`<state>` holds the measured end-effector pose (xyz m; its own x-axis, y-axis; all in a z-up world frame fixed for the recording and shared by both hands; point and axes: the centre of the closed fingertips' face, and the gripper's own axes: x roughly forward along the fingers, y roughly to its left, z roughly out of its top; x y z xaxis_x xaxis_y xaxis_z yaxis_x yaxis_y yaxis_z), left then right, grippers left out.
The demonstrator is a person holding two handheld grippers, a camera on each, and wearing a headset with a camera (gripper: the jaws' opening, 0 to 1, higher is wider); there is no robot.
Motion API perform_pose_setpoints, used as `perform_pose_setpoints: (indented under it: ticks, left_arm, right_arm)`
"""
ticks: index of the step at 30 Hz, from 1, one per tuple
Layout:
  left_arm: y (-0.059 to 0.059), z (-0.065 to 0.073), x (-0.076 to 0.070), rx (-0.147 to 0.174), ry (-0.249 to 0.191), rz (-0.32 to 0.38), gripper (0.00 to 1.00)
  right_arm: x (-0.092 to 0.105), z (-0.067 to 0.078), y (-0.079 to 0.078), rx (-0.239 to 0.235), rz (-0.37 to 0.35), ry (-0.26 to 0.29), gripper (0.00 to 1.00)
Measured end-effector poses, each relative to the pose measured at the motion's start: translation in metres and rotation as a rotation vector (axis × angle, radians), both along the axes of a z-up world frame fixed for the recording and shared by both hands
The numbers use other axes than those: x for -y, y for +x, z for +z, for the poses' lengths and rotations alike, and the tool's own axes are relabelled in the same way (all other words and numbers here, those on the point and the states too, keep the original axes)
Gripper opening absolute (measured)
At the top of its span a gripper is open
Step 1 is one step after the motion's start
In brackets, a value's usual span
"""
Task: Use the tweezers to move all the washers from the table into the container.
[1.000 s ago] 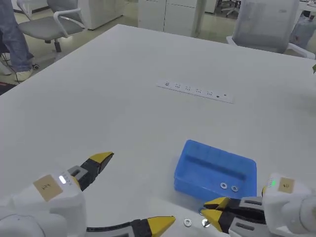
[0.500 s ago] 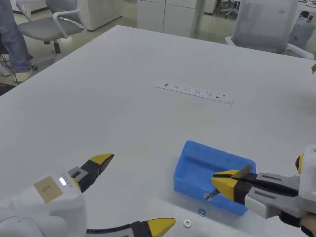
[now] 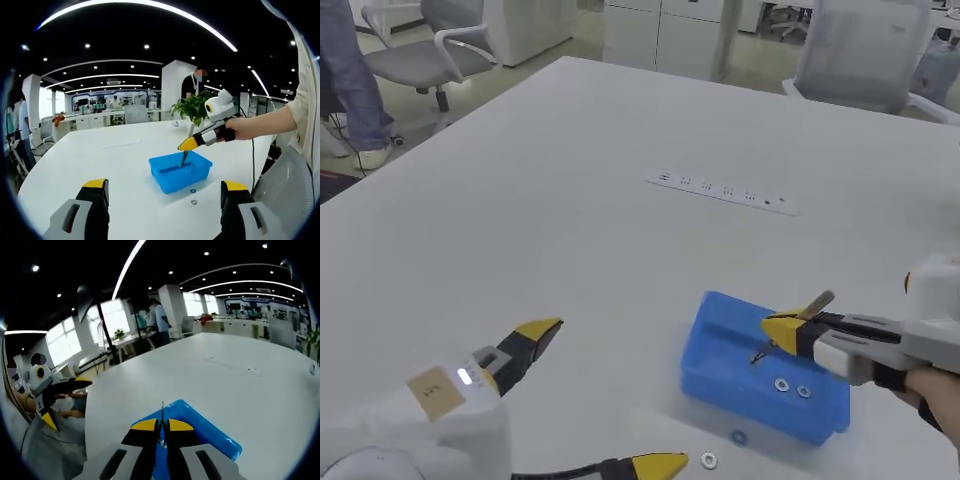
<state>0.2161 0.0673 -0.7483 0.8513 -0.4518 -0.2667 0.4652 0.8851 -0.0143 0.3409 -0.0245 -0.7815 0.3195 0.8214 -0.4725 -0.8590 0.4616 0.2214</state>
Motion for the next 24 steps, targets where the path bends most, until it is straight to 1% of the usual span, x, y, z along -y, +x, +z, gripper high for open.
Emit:
perform_pose_setpoints:
  ticks: [2,7,10,11,12,13,14,15,17,21,24]
  left_arm:
    - [0.0,0.0,0.0,-0.001,0.0,0.0,0.95]
    - [0.0,0.0,0.0,0.0,-0.004,-0.001,0.94]
    - [0.0,0.0,0.0,0.0,0.0,-0.002,0.94]
    - [0.0,0.0,-0.001,0.003,0.001,0.0,0.94]
    - [0.0,0.001,-0.001,0.004,0.0,0.003,0.94]
    - [0.0,0.001,-0.002,0.006,-0.005,0.008,0.94]
    - [0.0,0.002,-0.003,0.006,-0.009,0.011,0.94]
    - [0.0,0.002,-0.003,0.006,-0.013,0.012,0.94]
    - [0.0,0.002,-0.003,0.005,-0.018,0.013,0.94]
    - [0.0,0.0,-0.002,-0.002,-0.005,0.006,0.94]
    - [0.0,-0.001,-0.002,-0.008,-0.004,0.003,0.93]
  right_arm:
    - [0.002,-0.01,0.005,-0.012,-0.006,-0.049,0.02]
    - [0.001,-0.023,0.014,-0.046,-0.01,-0.091,0.02]
    - [0.0,-0.028,0.014,-0.057,-0.002,-0.114,0.03]
    - [0.0,-0.031,0.012,-0.071,0.006,-0.129,0.02]
    - [0.0,-0.034,0.011,-0.074,0.012,-0.143,0.02]
    - [0.001,-0.038,0.01,-0.082,0.022,-0.173,0.03]
    - [0.001,-0.039,0.01,-0.076,0.02,-0.182,0.03]
    - [0.001,-0.041,0.012,-0.073,0.025,-0.189,0.03]
    - [0.002,-0.041,0.013,-0.074,0.023,-0.187,0.03]
    - [0.0,-0.04,0.015,-0.067,0.019,-0.183,0.03]
    - [-0.001,-0.041,0.015,-0.056,0.027,-0.198,0.03]
